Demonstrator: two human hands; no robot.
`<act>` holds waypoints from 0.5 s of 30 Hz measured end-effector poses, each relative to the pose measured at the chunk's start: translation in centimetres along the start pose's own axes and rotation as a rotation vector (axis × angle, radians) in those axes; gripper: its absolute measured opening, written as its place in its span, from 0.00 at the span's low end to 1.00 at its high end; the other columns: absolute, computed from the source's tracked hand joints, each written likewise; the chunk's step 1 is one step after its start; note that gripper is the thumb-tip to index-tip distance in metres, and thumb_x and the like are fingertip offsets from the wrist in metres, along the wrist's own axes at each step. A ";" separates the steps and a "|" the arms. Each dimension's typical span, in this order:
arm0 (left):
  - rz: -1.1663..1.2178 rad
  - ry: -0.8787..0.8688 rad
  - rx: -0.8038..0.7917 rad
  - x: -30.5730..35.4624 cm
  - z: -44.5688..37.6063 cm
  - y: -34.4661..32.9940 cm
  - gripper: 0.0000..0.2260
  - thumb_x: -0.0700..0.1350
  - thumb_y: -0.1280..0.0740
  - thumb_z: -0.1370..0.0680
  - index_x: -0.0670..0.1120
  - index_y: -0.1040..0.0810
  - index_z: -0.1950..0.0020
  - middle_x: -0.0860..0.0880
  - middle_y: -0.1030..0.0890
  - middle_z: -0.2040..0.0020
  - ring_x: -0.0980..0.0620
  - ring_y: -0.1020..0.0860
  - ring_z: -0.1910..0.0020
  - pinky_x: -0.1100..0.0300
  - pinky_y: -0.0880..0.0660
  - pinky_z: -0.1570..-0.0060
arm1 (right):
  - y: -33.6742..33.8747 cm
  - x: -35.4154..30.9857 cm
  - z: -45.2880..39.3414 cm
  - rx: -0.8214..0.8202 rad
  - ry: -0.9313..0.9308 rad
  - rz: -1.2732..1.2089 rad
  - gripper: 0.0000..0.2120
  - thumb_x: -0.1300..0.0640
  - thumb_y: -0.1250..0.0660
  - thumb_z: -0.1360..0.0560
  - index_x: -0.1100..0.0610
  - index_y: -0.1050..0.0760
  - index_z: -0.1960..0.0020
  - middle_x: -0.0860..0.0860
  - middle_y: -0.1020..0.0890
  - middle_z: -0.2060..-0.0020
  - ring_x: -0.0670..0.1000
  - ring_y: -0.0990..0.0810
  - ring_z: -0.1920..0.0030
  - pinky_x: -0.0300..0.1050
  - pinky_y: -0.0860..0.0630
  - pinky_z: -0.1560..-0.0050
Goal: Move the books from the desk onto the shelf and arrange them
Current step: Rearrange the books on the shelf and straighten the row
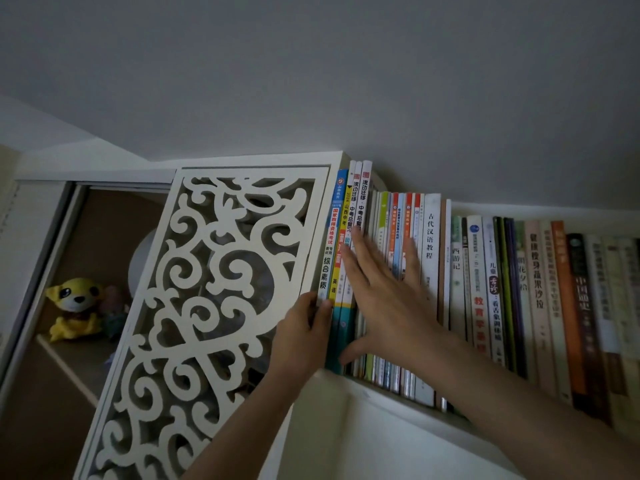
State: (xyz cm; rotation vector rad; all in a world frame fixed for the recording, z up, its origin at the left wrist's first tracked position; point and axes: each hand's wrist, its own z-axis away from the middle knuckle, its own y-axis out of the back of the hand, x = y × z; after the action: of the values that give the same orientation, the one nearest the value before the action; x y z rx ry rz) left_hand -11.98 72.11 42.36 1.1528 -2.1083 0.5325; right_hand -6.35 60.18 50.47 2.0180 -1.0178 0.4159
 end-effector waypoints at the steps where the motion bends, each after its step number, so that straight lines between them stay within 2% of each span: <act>1: 0.020 0.022 0.009 0.0 0.1 0.1 0.10 0.51 0.41 0.18 0.50 0.23 0.42 0.53 0.17 0.52 0.55 0.18 0.51 0.50 0.19 0.49 | -0.1 0.0 0.0 -0.010 0.002 0.005 0.70 0.24 0.32 0.42 0.57 0.72 0.23 0.55 0.76 0.27 0.55 0.74 0.26 0.73 0.67 0.30; 3: 0.112 0.069 -0.011 -0.2 0.6 0.3 0.09 0.50 0.40 0.18 0.51 0.22 0.43 0.54 0.16 0.54 0.55 0.17 0.52 0.53 0.19 0.51 | -0.3 0.0 0.1 -0.019 0.011 -0.002 0.69 0.24 0.31 0.42 0.55 0.72 0.23 0.55 0.77 0.28 0.55 0.75 0.26 0.73 0.67 0.31; 6: 0.197 0.082 -0.034 -0.3 1.4 0.7 0.09 0.47 0.39 0.18 0.51 0.21 0.43 0.55 0.15 0.55 0.59 0.17 0.55 0.64 0.21 0.59 | -0.3 0.4 0.4 0.006 0.043 -0.053 0.65 0.25 0.31 0.40 0.47 0.70 0.23 0.53 0.80 0.29 0.55 0.76 0.27 0.71 0.70 0.31; 8: 0.086 0.020 -0.003 -0.5 0.9 1.1 0.09 0.47 0.39 0.18 0.51 0.22 0.41 0.56 0.15 0.54 0.61 0.17 0.55 0.65 0.20 0.58 | -0.1 0.5 0.5 0.019 0.060 -0.069 0.62 0.26 0.31 0.39 0.44 0.67 0.22 0.53 0.79 0.29 0.56 0.76 0.27 0.70 0.71 0.30; 10: -0.149 -0.103 0.024 -0.5 0.3 1.4 0.09 0.46 0.38 0.18 0.49 0.23 0.40 0.57 0.17 0.53 0.64 0.18 0.56 0.66 0.20 0.57 | 0.1 0.4 0.6 0.021 0.066 -0.059 0.61 0.26 0.31 0.39 0.44 0.64 0.21 0.54 0.78 0.28 0.56 0.74 0.26 0.70 0.70 0.30; 12: -0.317 -0.204 0.038 0.1 -0.3 1.7 0.09 0.44 0.36 0.19 0.49 0.23 0.40 0.55 0.18 0.51 0.62 0.19 0.55 0.66 0.20 0.57 | 0.1 0.4 0.6 0.029 0.064 -0.057 0.61 0.26 0.30 0.39 0.45 0.63 0.21 0.55 0.77 0.28 0.57 0.73 0.25 0.70 0.70 0.30; 15: -0.395 -0.211 0.018 1.4 -1.3 2.3 0.09 0.43 0.31 0.23 0.47 0.21 0.43 0.55 0.19 0.52 0.61 0.20 0.56 0.71 0.23 0.61 | 0.0 0.3 0.7 0.023 0.066 -0.033 0.60 0.27 0.31 0.37 0.46 0.65 0.21 0.55 0.78 0.28 0.57 0.71 0.25 0.70 0.69 0.29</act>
State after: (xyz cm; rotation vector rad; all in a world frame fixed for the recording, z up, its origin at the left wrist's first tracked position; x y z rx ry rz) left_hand -13.99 73.38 44.17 1.6459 -1.9715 0.2539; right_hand -6.20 59.45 50.19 2.0256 -0.9420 0.4752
